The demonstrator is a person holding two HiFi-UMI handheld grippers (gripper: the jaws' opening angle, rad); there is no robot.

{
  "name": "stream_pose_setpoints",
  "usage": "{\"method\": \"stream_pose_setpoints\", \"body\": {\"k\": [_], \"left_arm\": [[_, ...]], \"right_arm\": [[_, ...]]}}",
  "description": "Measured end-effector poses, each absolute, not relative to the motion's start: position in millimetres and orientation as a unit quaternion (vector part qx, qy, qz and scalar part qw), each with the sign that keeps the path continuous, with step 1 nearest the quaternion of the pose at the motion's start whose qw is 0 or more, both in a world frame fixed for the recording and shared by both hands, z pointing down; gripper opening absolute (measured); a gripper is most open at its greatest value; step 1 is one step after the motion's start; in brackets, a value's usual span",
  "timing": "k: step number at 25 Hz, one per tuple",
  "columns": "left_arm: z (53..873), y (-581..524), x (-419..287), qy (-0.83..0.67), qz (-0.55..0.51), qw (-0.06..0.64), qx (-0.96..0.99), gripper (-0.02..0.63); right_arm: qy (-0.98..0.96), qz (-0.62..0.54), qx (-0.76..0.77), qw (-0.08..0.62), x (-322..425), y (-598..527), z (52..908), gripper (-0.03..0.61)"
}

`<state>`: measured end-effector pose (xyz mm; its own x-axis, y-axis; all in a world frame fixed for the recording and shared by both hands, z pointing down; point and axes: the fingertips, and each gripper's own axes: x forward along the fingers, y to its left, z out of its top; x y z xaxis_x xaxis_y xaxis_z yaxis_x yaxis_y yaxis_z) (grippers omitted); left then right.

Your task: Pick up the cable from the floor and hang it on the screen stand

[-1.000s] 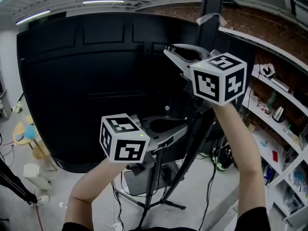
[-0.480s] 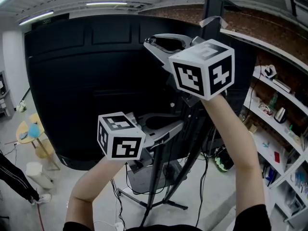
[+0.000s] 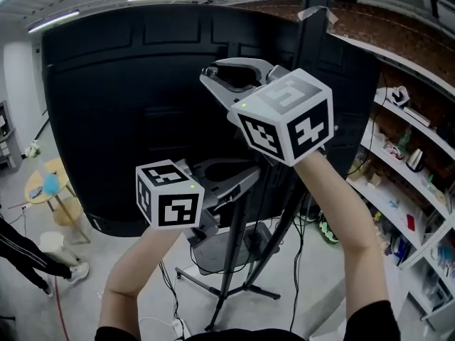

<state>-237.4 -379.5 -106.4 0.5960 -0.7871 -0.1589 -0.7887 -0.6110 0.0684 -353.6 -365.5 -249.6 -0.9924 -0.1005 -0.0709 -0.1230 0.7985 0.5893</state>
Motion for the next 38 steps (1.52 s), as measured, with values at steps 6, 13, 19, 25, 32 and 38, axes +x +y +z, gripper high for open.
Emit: {"method": "stream_pose_setpoints", "body": {"k": [6, 13, 19, 25, 32, 38], "left_arm": [[-76.3, -366.7, -249.1, 0.444, 0.102, -0.02, -0.89, 0.018], [-42.2, -353.7, -260.2, 0.46, 0.101, -0.037, -0.881, 0.018], [-22.9, -348.5, -256.9, 0.47, 0.076, -0.026, -0.879, 0.018], [-17.9, -345.2, -251.1, 0.471, 0.078, -0.029, -0.878, 0.018], [5.1, -338.3, -256.6, 0.486, 0.084, -0.052, -0.868, 0.017], [27.4, -336.5, -253.4, 0.496, 0.089, -0.075, -0.86, 0.018]], "right_arm": [[0.942, 0.33, -0.055, -0.006, -366.4, -346.2, -195.7, 0.104], [0.933, 0.351, -0.079, -0.003, -352.6, -343.7, -161.7, 0.105], [0.93, 0.353, -0.097, 0.011, -346.0, -342.4, -149.7, 0.115], [0.938, 0.335, -0.087, 0.015, -341.3, -336.6, -132.4, 0.135], [0.94, 0.331, -0.083, 0.009, -328.9, -342.1, -109.8, 0.153], [0.947, 0.309, -0.088, 0.025, -308.7, -348.4, -99.3, 0.169]]}}
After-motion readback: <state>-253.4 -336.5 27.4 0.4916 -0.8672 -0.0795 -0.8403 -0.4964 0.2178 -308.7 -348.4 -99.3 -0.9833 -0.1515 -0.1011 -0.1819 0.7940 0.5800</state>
